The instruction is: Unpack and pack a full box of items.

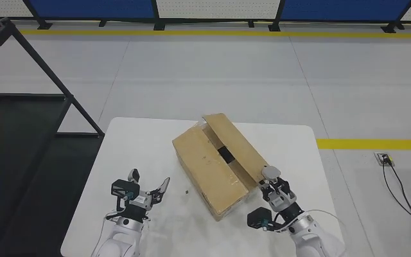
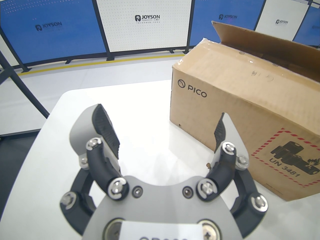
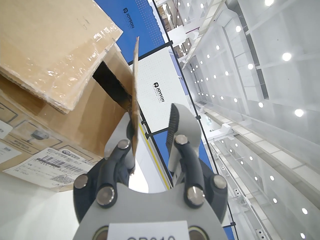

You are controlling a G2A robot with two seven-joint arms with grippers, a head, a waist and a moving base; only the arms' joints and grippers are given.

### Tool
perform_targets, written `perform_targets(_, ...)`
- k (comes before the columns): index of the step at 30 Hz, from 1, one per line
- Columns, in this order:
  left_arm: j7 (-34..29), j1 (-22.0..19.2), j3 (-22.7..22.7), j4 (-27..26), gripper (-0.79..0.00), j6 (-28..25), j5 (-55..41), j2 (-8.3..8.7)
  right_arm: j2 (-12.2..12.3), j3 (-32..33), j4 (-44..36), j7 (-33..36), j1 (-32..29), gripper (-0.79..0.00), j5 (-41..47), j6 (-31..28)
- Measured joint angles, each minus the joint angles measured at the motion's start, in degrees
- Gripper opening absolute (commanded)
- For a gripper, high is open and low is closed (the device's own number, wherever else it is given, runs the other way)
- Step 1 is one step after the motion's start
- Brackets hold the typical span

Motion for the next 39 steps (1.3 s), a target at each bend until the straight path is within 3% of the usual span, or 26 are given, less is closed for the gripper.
perform_targets(7, -0.1, 0.4, -0.2, 0.1, 0.0, -0.3, 0.2, -0.02, 0.4, 2.4, -4.1, -7.2, -7.1, 0.0, 3.3, 5.7)
perform_targets(15, -0.7, -0.1, 0.1, -0.2, 0.0, -0.9, 0.8, -0.08, 0.8, -0.7, -6.8, -15.0, -13.1, 0.0, -2.0, 8.5)
perform_targets(20, -0.9, -0.2, 0.1, -0.2, 0.0, -1.1, 1.1, -0.1, 0.2, -6.6, -5.6, -11.5, -12.2, 0.0, -8.8, 11.4)
perform_targets(28, -0.8, -0.1, -0.6, 0.2, 0.0, -1.2, 0.6, -0.11, -1.2, -16.2, -1.4, -5.7, -6.9, 0.0, -16.7, 11.0)
perform_targets(39, -0.1, 0.3, -1.1, 0.6, 0.0, -1.3, -0.3, -0.19, -3.8, -23.3, 5.9, 9.8, -1.1, 0.0, -23.9, 20.6)
